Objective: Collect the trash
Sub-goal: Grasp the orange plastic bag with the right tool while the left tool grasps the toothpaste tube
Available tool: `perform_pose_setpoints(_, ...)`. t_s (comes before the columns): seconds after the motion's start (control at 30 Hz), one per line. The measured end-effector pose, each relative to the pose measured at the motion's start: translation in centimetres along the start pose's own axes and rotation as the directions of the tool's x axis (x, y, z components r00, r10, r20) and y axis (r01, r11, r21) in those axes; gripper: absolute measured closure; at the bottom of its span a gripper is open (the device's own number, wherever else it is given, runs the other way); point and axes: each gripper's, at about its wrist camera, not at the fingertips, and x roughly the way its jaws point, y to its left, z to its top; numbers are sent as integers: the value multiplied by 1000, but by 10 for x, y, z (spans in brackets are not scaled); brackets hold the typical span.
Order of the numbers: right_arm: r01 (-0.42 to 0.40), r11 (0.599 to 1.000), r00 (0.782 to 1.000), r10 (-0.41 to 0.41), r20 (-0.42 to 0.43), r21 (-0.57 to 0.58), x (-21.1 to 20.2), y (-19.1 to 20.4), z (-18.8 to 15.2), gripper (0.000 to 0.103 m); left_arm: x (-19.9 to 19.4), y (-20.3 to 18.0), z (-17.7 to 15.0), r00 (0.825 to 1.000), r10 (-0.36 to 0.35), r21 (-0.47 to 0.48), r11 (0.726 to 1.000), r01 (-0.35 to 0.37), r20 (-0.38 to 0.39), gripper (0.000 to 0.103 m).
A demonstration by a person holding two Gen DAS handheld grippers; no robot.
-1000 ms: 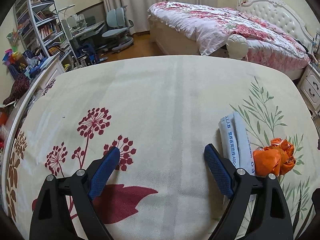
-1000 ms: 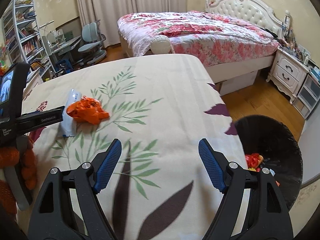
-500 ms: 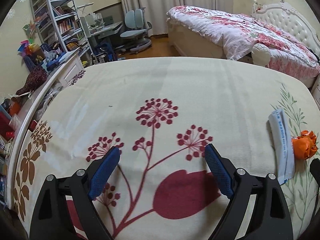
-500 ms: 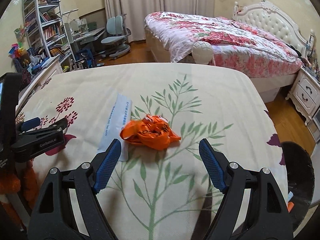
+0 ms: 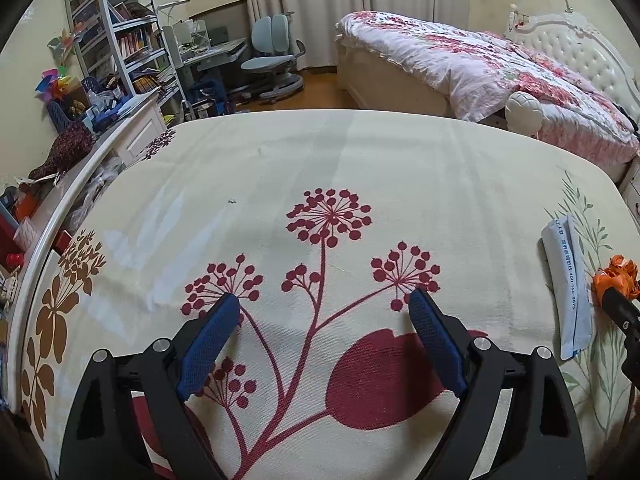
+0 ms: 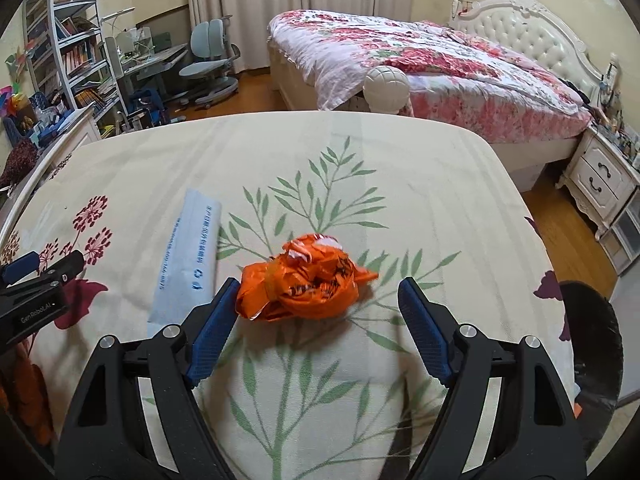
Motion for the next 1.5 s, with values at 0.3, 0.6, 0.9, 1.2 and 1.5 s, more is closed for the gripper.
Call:
perform_pose_setpoints(0.3, -15, 998, 1000, 16, -18, 59, -11, -23, -9, 25, -5, -17, -4, 999, -38, 27, 999, 38, 0, 17)
perform_pose_setpoints(0.6, 6, 998, 1000, -7, 10, 55, 2, -6, 17, 25, -11, -23, -8, 999, -44, 22, 999, 44, 10, 17)
perform_pose_setpoints(0.9, -7, 999, 999, 9, -46, 40, 10, -16, 5, 70, -17, -38, -12, 997, -82, 35, 996, 81, 14, 17)
perform_pose_setpoints(1.2, -6, 1000, 999, 7, -40, 26, -4, -40, -14, 71, -30, -60, -15, 988, -150, 57, 987, 149, 21, 17)
perform_pose_setpoints(1.5, 16, 998, 1000, -14, -27, 63, -10, -67, -23, 71, -41, -94, -12, 979, -200, 96, 976, 196, 34, 17)
